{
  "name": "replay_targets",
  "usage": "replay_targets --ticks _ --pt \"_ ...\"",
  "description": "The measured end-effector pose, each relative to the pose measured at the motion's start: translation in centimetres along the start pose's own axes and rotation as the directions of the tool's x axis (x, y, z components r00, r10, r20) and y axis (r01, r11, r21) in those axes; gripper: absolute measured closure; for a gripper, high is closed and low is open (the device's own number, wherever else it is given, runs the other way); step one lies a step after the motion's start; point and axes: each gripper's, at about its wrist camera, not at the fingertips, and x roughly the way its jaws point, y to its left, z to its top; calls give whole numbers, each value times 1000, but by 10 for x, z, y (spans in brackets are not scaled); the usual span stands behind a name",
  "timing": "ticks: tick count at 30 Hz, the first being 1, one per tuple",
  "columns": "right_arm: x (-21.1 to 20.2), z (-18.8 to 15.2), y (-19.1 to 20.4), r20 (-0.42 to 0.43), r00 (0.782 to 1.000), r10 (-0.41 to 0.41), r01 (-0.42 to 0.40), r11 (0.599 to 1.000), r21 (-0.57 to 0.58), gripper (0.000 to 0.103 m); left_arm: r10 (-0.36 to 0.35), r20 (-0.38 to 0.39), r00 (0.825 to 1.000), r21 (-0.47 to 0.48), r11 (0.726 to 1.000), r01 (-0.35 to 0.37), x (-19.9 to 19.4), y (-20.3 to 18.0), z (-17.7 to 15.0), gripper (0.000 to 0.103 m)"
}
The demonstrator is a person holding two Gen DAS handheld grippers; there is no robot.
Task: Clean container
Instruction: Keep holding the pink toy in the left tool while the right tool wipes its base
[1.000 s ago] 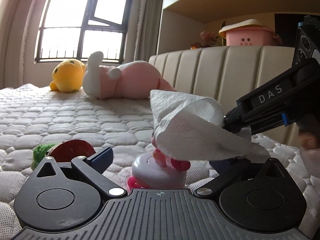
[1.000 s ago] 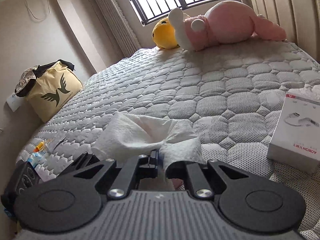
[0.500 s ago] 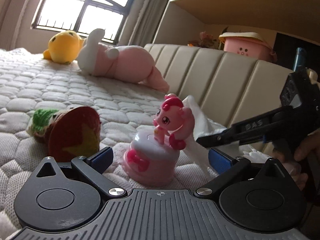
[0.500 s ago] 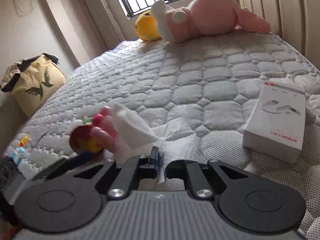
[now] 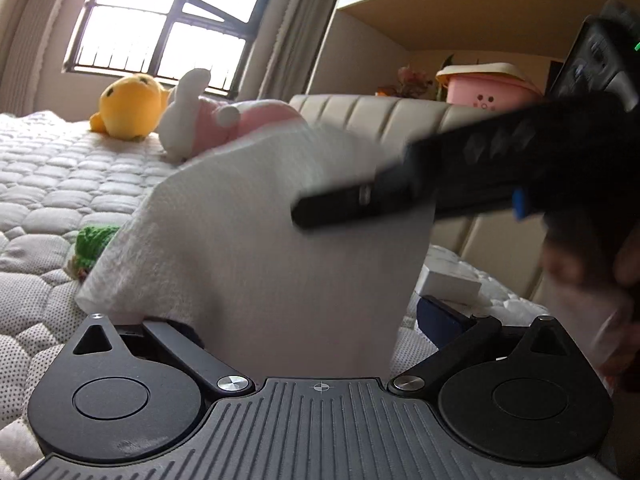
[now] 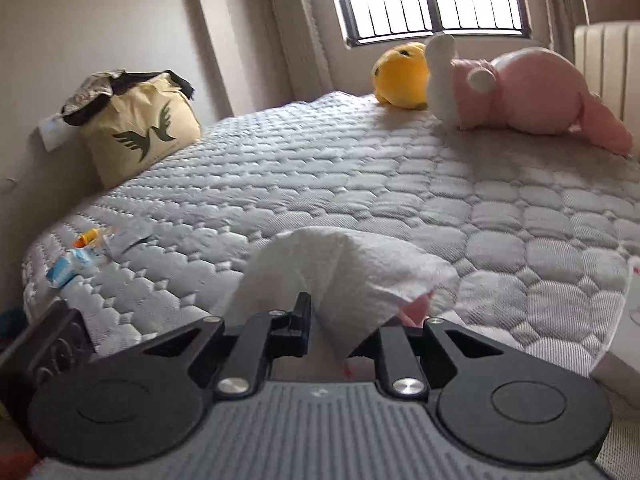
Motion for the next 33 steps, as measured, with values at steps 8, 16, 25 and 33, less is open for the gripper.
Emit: replay_targets --ticks 8,16,25,33 --pt "-13 -24 -34 -61 998 -4 9 997 79 88 0 -6 1000 -16 1000 0 4 4 1 0" --pt "-20 -38 -75 -103 977 -185 197 974 110 87 3 -22 1000 -32 999 -4 4 5 0 0" --pt "-54 -34 -44 93 932 -349 357 930 -86 26 -55 -17 998 -41 998 54 1 7 -2 0" --pt "-70 -32 -49 251 723 -644 682 723 -107 21 -271 -14 962 -81 960 269 -7 16 -10 0"
